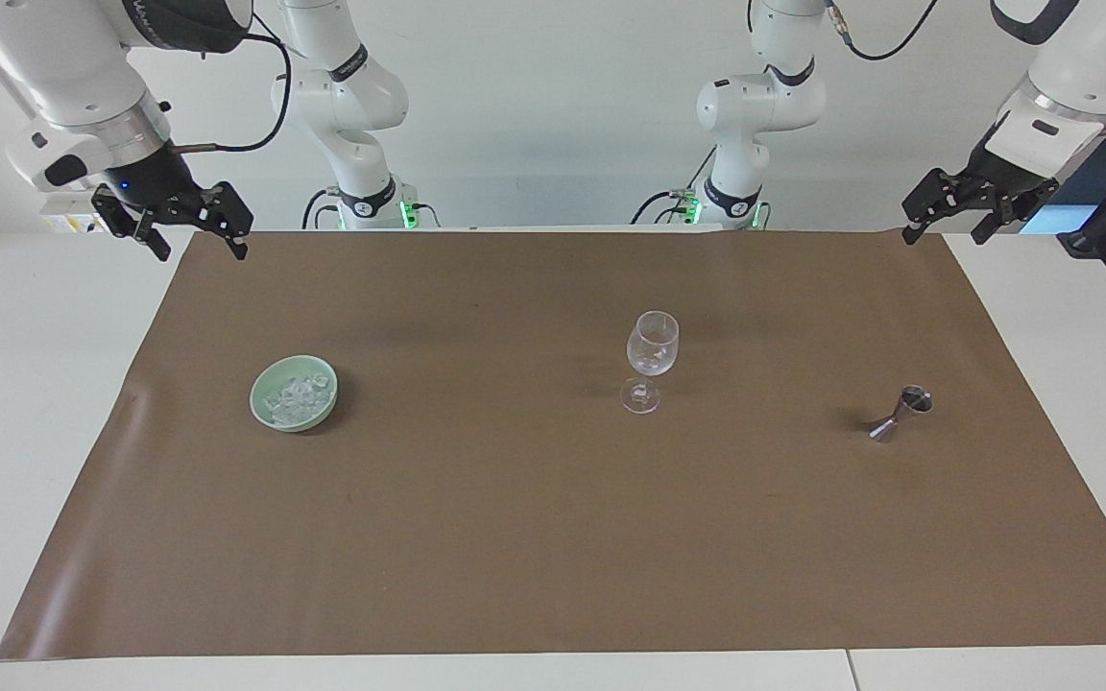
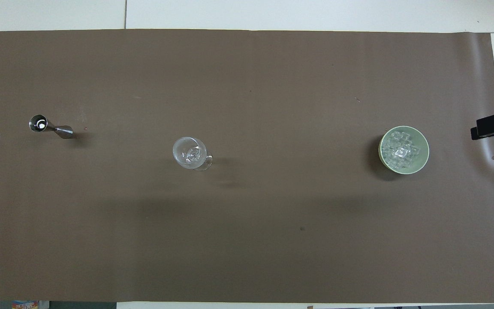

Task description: Pour wine and add ice with both arms

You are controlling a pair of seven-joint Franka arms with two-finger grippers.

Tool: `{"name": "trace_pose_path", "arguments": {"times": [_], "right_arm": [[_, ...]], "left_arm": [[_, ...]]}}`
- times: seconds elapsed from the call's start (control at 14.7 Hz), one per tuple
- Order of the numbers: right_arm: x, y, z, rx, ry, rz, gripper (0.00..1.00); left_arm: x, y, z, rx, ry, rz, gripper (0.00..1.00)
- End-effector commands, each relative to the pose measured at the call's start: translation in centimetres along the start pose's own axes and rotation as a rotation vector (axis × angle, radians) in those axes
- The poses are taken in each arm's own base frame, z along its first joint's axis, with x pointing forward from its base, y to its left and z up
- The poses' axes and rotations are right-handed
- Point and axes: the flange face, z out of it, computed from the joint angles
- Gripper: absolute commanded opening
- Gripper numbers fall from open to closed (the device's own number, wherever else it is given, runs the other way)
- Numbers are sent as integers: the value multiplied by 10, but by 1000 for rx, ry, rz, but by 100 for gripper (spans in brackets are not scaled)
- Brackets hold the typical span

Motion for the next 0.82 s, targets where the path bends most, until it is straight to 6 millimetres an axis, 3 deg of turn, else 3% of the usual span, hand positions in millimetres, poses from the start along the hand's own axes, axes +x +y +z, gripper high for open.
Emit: {"name": "trace_pose_path", "arguments": {"times": [0.0, 0.75], "right_arm": [[-2, 2, 0, 16, -1, -2, 100], [-2, 3, 0, 16, -1, 0, 100]], "left_arm": [[4, 3, 0, -9, 7, 15, 100], [0, -2, 5, -11, -8, 13, 100]]}}
